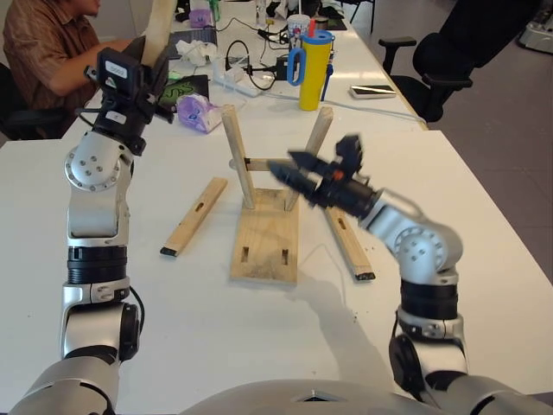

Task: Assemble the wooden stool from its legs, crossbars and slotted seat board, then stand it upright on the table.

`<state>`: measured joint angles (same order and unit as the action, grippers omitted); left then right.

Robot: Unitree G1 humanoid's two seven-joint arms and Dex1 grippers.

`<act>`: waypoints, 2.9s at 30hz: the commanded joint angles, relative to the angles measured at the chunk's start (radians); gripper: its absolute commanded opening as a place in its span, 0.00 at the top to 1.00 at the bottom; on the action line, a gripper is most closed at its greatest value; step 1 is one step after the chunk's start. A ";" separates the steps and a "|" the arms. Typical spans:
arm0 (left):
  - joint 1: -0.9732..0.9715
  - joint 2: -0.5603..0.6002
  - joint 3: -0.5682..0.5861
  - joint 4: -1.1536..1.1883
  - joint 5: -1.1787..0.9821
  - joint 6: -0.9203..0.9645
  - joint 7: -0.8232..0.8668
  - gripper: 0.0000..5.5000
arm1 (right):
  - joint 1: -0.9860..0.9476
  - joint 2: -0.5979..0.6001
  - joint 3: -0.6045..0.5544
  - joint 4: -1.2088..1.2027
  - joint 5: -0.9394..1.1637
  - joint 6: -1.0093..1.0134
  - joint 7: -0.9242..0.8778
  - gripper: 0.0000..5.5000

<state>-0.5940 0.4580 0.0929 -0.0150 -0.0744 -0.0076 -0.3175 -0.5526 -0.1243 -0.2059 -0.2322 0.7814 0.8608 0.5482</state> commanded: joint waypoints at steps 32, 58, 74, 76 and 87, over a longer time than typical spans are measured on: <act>0.112 -0.208 -0.256 -0.101 -0.028 0.035 -0.162 0.76 | -0.160 0.007 -0.155 0.187 0.364 0.018 -0.292 0.74; 0.236 -0.222 -0.155 -0.216 -0.211 0.176 -0.169 0.39 | 0.299 -0.205 -0.126 -0.059 0.102 -0.072 -0.317 0.92; 0.228 -0.231 -0.153 -0.171 -0.203 0.175 -0.161 0.39 | 0.395 -0.038 -0.036 0.082 -0.208 -0.431 -0.363 0.92; 0.224 -0.230 -0.152 -0.168 -0.205 0.177 -0.165 0.39 | 0.400 -0.030 -0.032 0.084 -0.217 -0.443 -0.362 0.92; 0.215 -0.222 -0.144 -0.167 -0.206 0.187 -0.172 0.39 | 0.446 -0.024 0.011 0.114 -0.320 -0.500 -0.365 0.92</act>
<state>-0.3592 0.2310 -0.0561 -0.1823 -0.2754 0.1675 -0.4859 -0.1433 -0.1406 -0.2115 -0.1156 0.4944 0.3541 0.1900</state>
